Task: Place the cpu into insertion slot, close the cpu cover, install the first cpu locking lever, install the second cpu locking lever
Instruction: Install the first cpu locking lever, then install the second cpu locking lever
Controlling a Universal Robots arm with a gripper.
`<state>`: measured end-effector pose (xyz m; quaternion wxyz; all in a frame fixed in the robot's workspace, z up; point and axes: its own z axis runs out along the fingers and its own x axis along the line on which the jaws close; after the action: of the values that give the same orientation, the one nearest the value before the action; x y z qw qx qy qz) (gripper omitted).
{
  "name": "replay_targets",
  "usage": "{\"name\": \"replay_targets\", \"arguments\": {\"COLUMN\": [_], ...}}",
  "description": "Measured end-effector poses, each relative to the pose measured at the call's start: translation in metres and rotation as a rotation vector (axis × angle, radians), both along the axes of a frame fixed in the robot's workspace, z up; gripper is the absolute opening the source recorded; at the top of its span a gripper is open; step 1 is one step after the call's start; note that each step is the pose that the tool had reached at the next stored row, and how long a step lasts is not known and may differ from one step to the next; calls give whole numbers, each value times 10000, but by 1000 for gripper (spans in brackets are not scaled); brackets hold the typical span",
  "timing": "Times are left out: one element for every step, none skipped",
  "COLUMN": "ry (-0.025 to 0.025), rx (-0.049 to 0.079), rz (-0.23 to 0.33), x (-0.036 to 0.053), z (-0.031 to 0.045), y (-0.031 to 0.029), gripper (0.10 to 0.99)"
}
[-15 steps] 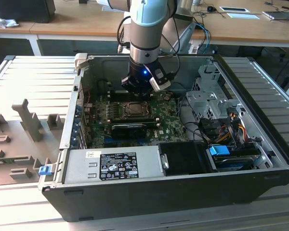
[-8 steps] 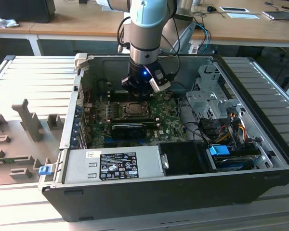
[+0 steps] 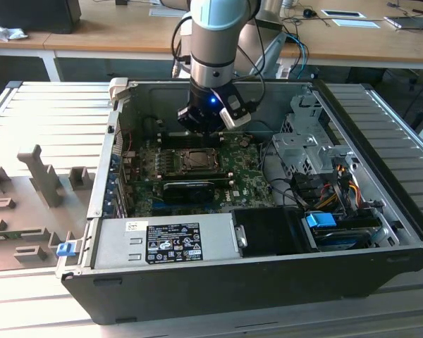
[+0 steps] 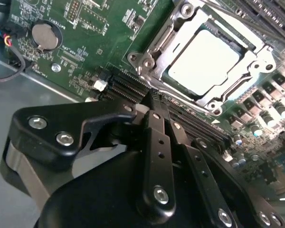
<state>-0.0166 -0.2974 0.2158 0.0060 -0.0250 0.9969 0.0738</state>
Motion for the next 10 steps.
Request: {"name": "replay_targets", "arguments": {"ry": [-1,0,0,0,0,0,0,0,0,0], "rx": [-1,-4,-4,-4,-3,-4,-4,-3,-4,-4], "rz": [-1,-2,-2,-1,-2,-2,-1,-1,-2,-1], "x": [0,-1,-1,0,-1,-1,0,0,-1,0], "z": [-1,0,0,0,0,0,0,0,0,0], "y": [-10,-15,-18,-20,-24,-26,-32,-34,-37,-42], "gripper": [102,102,102,102,102,102,102,102,102,102]}}
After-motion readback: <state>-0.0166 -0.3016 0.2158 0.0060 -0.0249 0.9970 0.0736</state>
